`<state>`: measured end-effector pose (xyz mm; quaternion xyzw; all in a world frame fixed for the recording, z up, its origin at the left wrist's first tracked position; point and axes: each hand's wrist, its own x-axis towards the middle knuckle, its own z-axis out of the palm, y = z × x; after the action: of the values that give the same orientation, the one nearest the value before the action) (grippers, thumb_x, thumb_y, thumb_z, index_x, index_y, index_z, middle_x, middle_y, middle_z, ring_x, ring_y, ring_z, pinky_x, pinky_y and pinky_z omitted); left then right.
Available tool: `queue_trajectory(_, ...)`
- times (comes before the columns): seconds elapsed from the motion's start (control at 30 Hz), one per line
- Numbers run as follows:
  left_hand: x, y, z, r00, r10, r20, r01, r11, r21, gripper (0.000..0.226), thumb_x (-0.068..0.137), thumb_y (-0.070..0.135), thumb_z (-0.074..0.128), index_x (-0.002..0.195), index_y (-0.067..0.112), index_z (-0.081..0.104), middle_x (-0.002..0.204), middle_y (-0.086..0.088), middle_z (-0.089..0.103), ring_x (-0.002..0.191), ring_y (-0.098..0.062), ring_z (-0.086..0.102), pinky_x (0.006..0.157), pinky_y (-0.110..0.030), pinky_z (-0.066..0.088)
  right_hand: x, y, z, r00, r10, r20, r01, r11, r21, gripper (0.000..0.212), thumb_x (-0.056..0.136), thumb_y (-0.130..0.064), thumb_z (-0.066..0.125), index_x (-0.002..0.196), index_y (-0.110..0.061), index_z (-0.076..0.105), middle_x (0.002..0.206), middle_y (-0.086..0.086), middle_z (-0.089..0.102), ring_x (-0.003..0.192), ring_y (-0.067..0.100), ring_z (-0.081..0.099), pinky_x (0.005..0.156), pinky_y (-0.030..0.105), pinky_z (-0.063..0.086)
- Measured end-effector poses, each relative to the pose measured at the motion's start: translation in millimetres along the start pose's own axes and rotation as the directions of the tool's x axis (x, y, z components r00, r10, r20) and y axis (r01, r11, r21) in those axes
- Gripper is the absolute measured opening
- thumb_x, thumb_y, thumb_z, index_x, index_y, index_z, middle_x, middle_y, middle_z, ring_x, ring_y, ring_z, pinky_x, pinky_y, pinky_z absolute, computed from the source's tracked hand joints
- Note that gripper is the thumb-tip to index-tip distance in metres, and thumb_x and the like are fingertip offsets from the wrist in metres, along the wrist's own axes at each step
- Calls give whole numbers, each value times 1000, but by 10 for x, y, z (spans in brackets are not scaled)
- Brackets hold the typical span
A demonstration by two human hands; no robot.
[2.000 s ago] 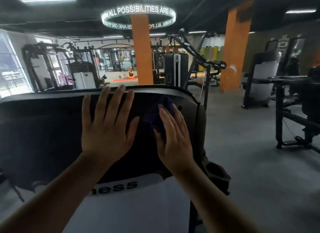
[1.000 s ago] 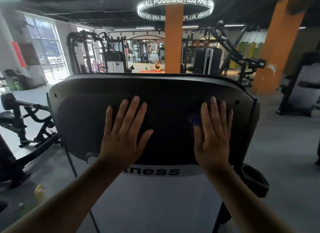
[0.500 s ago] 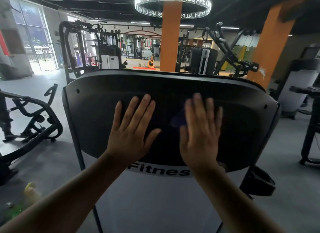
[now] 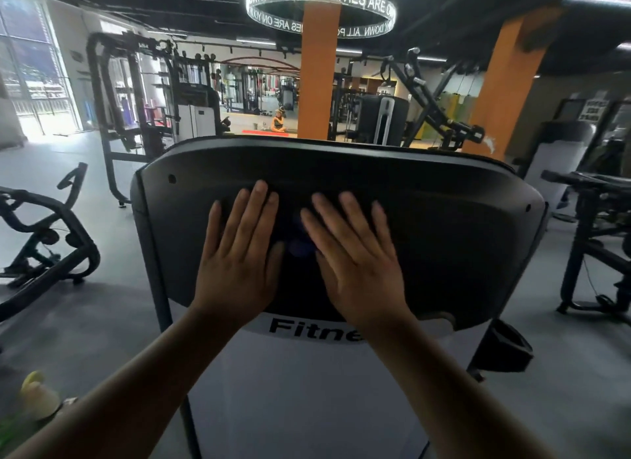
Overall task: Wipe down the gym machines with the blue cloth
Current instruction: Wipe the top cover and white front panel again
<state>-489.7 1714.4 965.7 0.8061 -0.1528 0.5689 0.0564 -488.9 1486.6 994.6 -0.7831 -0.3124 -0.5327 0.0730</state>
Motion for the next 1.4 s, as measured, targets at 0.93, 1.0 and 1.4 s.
queue_trajectory(0.93, -681, -1462, -39, 989, -92, 115, 105, 988, -115, 71, 116, 39, 47, 171, 3, 21, 180, -17, 18, 168, -36, 18, 133, -62, 24, 324, -1102, 553, 824, -319, 468, 432, 888, -156, 74, 111, -28, 52, 174, -20, 15, 183, 2, 2, 169, 28, -3, 132, 62, -7)
queue_trajectory(1.0, -726, -1541, -28, 991, -72, 116, 85, 989, -118, 71, 116, 39, 47, 172, 6, 19, 180, -16, 19, 168, -34, 18, 133, -61, 25, 587, -1086, 562, 862, -310, 402, 404, 899, -172, 65, 113, -27, 48, 173, -22, 24, 182, 2, 10, 169, 28, 2, 133, 63, -3)
queue_trajectory(1.4, -829, -1991, -71, 980, -68, 185, 98, 982, -160, 63, 118, 32, 38, 173, 8, 19, 182, -12, 15, 169, -30, 15, 134, -59, 23, 916, -1471, 846, 837, -322, 442, 433, 884, -178, 61, 115, -29, 41, 173, -19, 25, 181, 4, 13, 169, 30, 4, 134, 60, 4)
